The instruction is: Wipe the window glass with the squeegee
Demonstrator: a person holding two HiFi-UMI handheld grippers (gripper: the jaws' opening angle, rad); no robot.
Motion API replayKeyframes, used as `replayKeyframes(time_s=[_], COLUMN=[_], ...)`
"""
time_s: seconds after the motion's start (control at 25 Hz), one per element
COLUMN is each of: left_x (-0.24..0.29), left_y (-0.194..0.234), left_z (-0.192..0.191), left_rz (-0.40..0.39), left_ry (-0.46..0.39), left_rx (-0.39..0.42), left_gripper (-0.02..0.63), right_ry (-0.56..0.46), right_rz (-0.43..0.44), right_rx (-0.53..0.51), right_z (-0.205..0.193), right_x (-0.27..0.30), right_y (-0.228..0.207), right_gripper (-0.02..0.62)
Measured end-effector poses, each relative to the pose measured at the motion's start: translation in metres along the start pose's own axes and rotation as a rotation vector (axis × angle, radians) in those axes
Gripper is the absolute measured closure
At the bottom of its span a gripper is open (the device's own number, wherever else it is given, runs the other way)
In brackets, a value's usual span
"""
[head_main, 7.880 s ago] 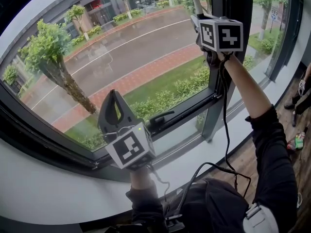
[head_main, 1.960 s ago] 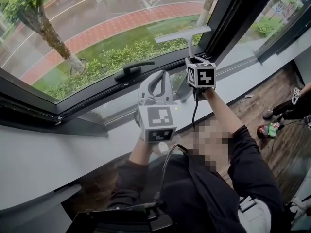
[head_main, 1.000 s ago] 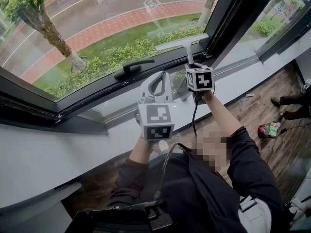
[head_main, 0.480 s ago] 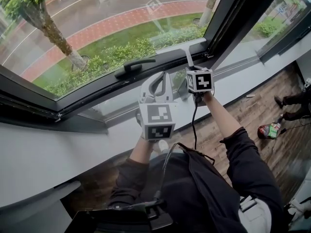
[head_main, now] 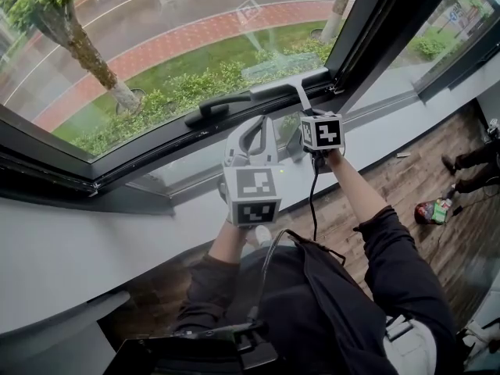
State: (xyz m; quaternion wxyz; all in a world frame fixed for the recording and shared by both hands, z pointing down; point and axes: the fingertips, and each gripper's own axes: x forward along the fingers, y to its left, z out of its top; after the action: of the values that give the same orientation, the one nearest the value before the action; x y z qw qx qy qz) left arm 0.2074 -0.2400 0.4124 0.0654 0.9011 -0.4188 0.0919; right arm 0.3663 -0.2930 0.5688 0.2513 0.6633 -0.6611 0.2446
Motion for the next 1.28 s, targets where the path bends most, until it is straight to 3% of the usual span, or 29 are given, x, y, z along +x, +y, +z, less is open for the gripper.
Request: replayKeyframes(time_s=[0.36, 0.64, 0.8, 0.96, 1.28], left_x=[-0.001, -0.008, -0.025, -0.046, -0.096], left_y=[0.006, 0.025, 0.041, 0.055, 0.082], left_z=[0.001, 0.019, 0.051, 0.096, 0.172], left_rz=[0.008, 0.043, 0.095, 0.171, 0.24], left_ry=[-0.01, -0.064, -0.137, -0.241, -0.382], left_rx=[0.002, -0.01, 0.009, 0.096, 0.154], left_gripper=[0.606, 0.606, 0.606, 0.606, 0.606], right_ry=[-0.017, -0.142, -0.286, -0.468, -0.753], right_rz=[0.01, 0.006, 0.031, 0.056, 0.148], right_rx=[0.021, 0.013, 0.01, 0.023, -0.032], right_z=[0.004, 0.037, 0.085, 0.146, 0.261], right_x=[-0.007, -0.058, -0.11, -0.168, -0.264], right_y=[0.003, 0.008, 0.024, 0.044, 0.11], right_gripper=[0.526, 0.526, 0.526, 0.526, 0.526])
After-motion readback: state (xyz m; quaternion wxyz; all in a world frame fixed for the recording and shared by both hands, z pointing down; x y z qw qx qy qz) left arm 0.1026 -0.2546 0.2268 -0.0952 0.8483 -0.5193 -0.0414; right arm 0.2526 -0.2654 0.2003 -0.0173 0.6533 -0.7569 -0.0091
